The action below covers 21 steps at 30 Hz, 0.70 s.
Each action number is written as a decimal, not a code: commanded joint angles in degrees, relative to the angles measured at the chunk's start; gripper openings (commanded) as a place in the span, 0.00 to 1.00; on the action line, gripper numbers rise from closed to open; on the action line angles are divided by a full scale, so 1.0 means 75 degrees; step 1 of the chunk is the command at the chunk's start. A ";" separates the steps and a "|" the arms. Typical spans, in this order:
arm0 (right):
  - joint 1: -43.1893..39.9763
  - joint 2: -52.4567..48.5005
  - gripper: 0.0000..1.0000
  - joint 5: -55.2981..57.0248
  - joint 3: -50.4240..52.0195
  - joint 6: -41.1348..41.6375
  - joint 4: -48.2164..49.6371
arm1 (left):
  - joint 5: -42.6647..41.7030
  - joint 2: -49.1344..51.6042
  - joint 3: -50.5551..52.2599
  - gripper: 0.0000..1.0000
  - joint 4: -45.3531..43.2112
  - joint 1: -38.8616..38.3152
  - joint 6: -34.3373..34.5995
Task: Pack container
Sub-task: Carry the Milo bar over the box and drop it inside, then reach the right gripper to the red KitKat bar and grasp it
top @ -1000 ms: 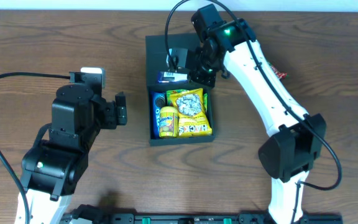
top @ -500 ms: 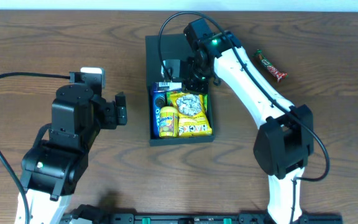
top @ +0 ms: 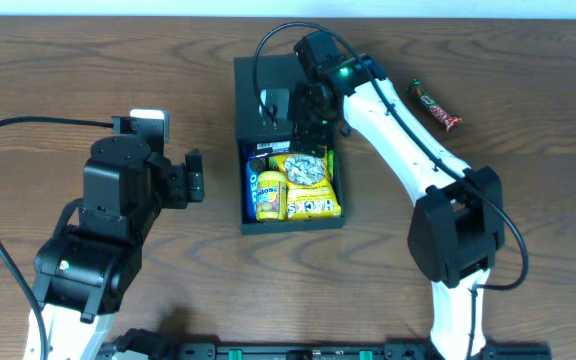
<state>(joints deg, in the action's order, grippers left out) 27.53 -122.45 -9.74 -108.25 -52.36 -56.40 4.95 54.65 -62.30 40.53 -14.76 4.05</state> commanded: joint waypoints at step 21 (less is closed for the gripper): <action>-0.4042 -0.0458 0.99 0.0583 -0.0530 0.4587 0.0950 | 0.0134 0.0000 -0.0114 0.95 0.0189 0.0032 -0.0119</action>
<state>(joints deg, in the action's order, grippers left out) -1.52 -123.44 -1.28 -111.33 -17.34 -48.97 4.95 54.65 -62.30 42.06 -14.76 4.03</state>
